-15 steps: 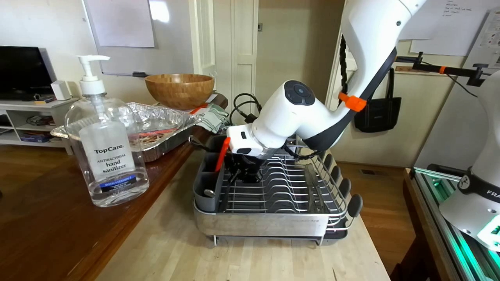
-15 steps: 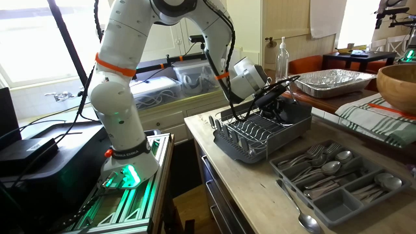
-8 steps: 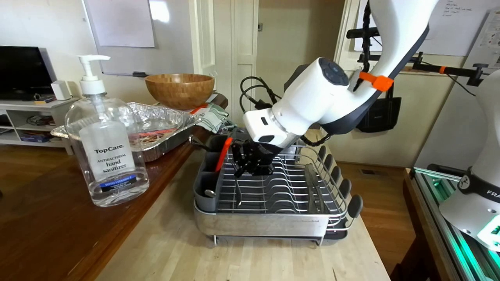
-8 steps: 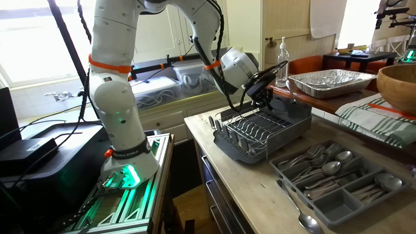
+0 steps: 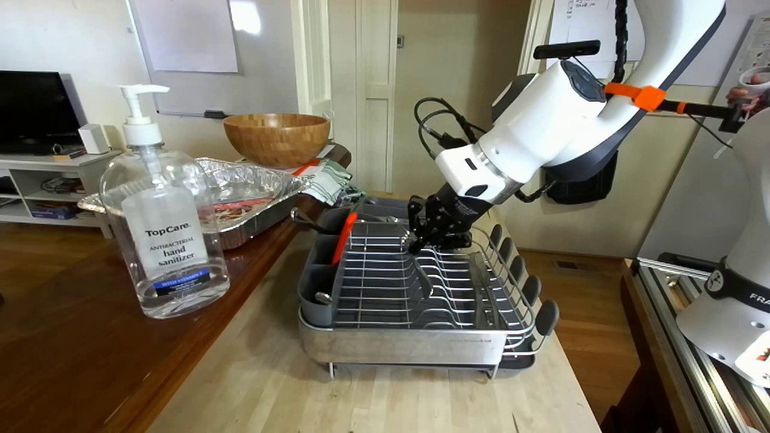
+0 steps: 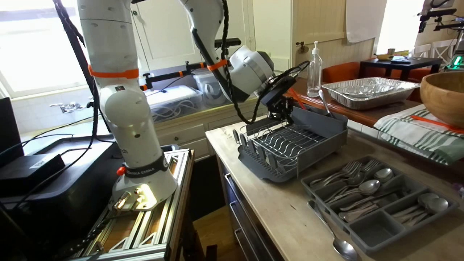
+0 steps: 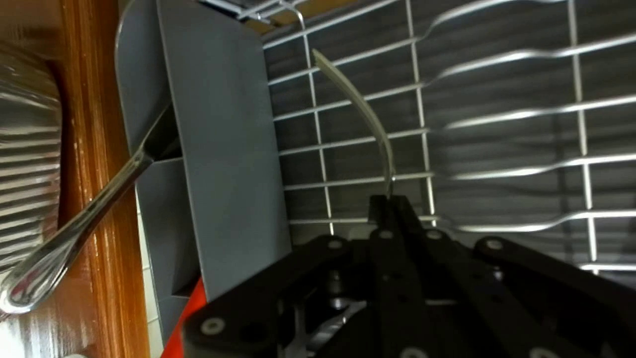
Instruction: Put the forks in the gray tray
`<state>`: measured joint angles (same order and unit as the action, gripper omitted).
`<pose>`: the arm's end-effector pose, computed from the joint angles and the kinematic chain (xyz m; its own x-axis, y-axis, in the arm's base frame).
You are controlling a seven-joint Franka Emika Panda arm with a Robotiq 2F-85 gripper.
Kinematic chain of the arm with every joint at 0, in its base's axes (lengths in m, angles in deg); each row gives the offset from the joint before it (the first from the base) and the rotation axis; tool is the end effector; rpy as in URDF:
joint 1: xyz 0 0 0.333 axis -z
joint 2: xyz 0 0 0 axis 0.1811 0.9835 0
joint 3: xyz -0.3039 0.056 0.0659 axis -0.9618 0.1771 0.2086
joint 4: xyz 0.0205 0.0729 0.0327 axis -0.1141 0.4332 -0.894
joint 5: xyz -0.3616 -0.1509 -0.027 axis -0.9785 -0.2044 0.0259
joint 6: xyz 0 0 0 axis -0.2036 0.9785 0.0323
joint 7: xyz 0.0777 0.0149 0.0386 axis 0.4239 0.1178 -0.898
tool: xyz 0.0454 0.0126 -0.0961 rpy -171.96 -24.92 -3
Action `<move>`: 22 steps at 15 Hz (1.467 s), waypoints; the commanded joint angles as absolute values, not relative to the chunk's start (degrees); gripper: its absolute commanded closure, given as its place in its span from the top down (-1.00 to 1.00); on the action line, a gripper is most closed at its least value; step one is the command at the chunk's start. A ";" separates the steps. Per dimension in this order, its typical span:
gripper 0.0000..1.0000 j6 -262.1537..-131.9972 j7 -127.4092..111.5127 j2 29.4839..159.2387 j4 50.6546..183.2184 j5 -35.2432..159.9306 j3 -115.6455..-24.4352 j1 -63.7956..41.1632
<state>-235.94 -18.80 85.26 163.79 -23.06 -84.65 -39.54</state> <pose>0.4467 0.1581 0.2646 -0.1862 0.9662 -0.1786 0.8026 0.2544 0.5395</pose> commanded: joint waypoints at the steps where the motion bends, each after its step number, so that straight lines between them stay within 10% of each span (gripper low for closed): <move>1: -0.98 -235.51 -28.30 79.23 168.16 -25.43 -78.28 -27.91; 19: -0.98 -248.22 -75.41 73.87 172.88 -10.85 -91.25 -20.84; 22: -0.93 -247.73 -71.41 76.21 170.51 -14.92 -82.02 -12.68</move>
